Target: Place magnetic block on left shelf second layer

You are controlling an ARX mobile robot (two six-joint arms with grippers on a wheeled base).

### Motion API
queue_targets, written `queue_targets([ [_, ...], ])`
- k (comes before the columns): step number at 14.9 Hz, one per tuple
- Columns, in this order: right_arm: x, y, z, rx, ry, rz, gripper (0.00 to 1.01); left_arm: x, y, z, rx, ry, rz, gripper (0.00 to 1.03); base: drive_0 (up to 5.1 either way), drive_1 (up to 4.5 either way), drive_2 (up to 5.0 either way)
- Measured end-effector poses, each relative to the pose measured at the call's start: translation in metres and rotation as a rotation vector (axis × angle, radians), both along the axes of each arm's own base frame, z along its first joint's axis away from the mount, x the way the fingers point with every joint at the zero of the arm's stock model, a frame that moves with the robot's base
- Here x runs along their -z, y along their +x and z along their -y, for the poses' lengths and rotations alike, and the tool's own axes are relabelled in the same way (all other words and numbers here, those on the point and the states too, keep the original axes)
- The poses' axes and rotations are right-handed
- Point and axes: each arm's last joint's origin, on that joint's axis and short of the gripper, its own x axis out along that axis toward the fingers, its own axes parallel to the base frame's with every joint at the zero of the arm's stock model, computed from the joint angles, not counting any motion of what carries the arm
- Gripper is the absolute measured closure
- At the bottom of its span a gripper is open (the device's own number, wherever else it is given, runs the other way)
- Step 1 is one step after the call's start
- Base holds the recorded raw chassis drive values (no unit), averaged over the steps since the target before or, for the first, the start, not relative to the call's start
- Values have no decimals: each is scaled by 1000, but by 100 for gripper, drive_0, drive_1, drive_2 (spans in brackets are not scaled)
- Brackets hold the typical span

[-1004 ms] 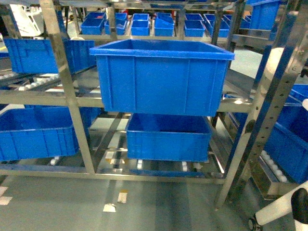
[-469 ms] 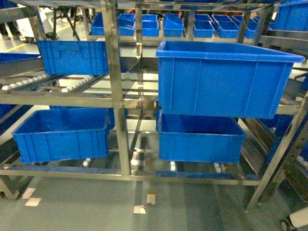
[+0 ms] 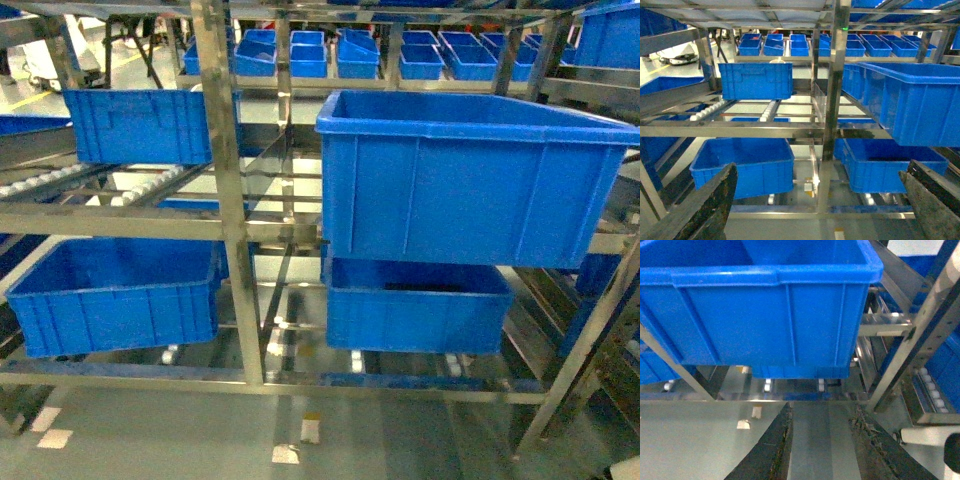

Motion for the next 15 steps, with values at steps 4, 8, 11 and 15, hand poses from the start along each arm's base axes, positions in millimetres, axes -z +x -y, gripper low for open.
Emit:
queue_targets([
  [4, 0, 0, 0, -1, 0, 2, 70, 0, 0, 0, 0, 0, 0, 5, 10, 436, -416],
  [8, 0, 0, 0, 0, 0, 1, 70, 0, 0, 0, 0, 0, -3, 5, 2, 431, -428],
  [11, 0, 0, 0, 1, 0, -2, 70, 0, 0, 0, -1, 0, 1, 5, -4, 426, -434],
  [15, -1, 0, 0, 0, 0, 6, 70, 0, 0, 0, 1, 0, 5, 5, 4, 433, -424],
])
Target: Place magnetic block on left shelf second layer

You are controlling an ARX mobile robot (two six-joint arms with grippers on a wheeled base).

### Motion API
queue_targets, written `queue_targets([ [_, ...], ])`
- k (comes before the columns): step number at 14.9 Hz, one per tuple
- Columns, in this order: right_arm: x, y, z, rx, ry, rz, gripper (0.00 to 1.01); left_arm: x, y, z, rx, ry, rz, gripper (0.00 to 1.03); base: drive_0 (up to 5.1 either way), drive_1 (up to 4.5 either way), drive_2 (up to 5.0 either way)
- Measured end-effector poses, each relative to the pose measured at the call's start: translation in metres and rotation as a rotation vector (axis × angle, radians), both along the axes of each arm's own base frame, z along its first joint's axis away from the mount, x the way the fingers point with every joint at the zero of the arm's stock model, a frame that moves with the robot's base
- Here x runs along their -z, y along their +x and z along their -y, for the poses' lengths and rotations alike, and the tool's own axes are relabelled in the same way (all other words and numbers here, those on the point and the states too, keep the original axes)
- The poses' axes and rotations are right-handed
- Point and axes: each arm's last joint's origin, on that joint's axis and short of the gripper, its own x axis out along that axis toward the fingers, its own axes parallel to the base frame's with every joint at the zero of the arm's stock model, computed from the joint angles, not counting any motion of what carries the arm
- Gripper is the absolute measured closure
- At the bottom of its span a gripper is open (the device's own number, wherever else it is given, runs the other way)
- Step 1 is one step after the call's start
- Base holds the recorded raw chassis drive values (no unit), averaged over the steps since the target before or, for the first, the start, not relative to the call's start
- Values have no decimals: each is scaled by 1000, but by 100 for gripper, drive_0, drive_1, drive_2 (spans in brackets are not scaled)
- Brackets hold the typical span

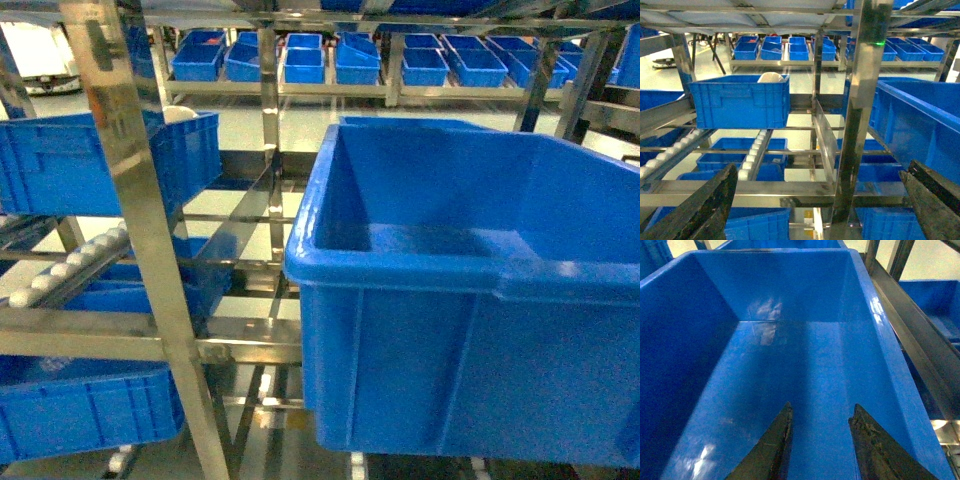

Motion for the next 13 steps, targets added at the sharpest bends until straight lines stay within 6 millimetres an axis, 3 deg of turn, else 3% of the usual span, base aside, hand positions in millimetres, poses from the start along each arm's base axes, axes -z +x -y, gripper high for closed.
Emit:
queue_targets([
  [4, 3, 1, 0, 1, 0, -16, 70, 1, 0, 0, 0, 0, -9, 5, 14, 441, -413],
  [10, 2, 1, 0, 0, 1, -10, 70, 1, 0, 0, -1, 0, -5, 5, 0, 0, 0],
  [13, 19, 22, -23, -49, 63, -74, 70, 1, 0, 0, 0, 0, -5, 5, 0, 0, 0],
])
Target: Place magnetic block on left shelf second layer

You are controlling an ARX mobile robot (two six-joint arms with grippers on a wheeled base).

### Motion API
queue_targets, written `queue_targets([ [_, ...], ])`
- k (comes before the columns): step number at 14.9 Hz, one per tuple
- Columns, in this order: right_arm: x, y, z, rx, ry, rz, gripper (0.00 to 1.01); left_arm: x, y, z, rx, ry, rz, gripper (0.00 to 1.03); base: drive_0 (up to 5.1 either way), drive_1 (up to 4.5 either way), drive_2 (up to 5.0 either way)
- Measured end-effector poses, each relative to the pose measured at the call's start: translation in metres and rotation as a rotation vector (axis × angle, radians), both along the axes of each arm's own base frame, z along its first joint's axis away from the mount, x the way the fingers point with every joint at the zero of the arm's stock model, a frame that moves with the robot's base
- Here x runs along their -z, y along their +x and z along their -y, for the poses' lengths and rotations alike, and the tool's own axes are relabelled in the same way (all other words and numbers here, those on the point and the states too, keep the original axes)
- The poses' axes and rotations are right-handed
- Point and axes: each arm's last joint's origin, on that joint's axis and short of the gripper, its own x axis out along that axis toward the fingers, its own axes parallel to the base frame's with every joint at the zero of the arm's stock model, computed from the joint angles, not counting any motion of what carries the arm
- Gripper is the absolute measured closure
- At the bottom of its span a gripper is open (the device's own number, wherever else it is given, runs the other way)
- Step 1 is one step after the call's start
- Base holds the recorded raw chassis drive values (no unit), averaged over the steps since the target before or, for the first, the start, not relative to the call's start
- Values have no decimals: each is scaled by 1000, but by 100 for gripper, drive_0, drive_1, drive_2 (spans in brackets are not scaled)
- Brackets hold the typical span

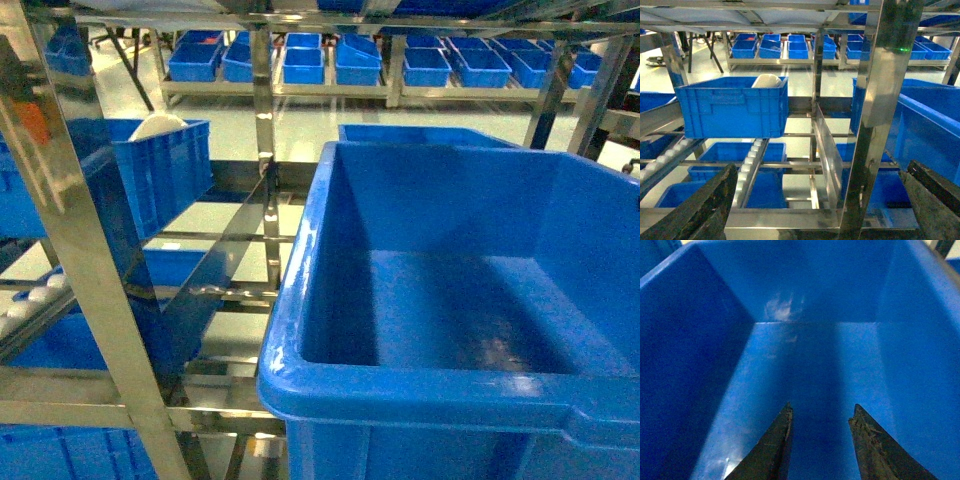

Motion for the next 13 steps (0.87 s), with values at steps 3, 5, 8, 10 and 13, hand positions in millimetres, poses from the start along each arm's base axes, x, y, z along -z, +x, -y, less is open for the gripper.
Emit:
queue_targets([
  [3, 26, 16, -27, -15, 31, -51, 70, 0, 0, 0, -1, 0, 0, 5, 0, 0, 0],
  [5, 36, 36, -34, 19, 51, -51, 70, 0, 0, 0, -1, 0, 0, 5, 0, 0, 0],
  [8, 36, 58, -47, 21, 47, -49, 70, 0, 0, 0, -1, 0, 0, 5, 0, 0, 0],
  [10, 26, 60, -49, 21, 44, 1, 66, 0, 0, 0, -1, 0, 0, 5, 0, 0, 0],
  [13, 9, 31, -41, 33, 4, 79, 30, 0, 0, 0, -1, 0, 0, 5, 0, 0, 0],
])
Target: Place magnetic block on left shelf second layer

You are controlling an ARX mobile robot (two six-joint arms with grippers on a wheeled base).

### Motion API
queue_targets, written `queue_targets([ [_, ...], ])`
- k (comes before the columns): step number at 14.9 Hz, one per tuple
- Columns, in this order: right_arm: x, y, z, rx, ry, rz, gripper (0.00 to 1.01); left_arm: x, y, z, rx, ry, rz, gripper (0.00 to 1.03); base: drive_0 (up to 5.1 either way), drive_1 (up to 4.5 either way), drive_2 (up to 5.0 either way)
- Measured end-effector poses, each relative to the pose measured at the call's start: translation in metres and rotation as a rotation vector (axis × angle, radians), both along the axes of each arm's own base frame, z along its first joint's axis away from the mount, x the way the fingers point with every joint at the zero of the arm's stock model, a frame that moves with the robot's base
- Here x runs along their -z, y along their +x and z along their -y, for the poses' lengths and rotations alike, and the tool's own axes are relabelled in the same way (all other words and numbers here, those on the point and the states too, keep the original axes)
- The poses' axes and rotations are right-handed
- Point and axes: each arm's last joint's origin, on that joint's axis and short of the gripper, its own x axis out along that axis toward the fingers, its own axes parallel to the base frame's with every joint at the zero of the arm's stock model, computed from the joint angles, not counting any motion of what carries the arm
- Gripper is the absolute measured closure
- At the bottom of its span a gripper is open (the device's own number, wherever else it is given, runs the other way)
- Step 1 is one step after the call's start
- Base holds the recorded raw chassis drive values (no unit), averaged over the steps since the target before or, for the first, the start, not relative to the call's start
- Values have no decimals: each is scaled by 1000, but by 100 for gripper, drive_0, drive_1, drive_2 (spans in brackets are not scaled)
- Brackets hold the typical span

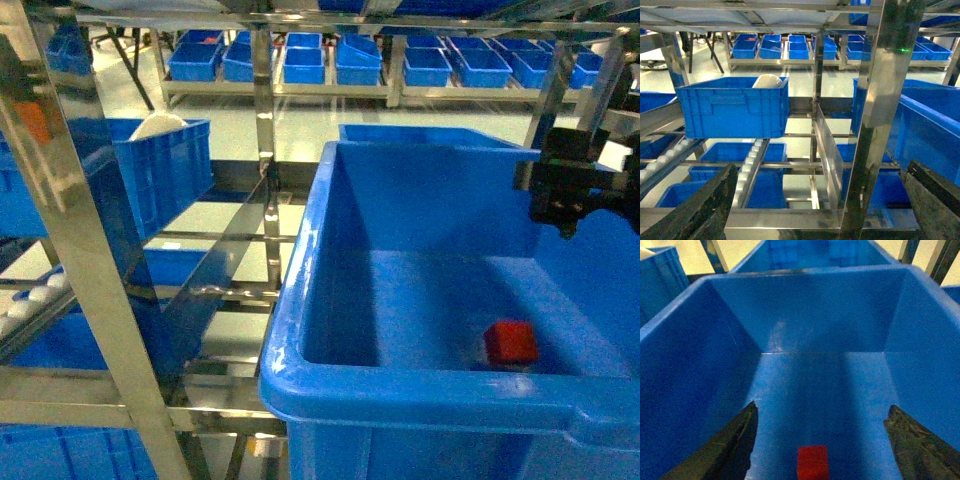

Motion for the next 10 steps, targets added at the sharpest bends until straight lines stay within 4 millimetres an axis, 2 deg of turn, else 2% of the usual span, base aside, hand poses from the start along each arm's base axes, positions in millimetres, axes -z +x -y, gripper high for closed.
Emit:
queue_targets([
  [2, -10, -31, 5, -1, -34, 51, 6, 0, 0, 0, 0, 0, 0, 5, 0, 0, 0],
  [3, -14, -50, 9, -7, -61, 71, 2, 0, 0, 0, 0, 0, 0, 5, 0, 0, 0],
  [5, -31, -80, 20, -27, -110, 107, 3, 0, 0, 0, 0, 0, 0, 5, 0, 0, 0],
  [7, -53, -96, 33, -15, -107, 157, 3, 0, 0, 0, 0, 0, 0, 5, 0, 0, 0],
  [9, -51, -97, 33, -21, -106, 152, 3, 0, 0, 0, 0, 0, 0, 5, 0, 0, 0],
  [10, -44, -99, 34, 17, -110, 281, 14, 0, 0, 0, 0, 0, 0, 5, 0, 0, 0],
])
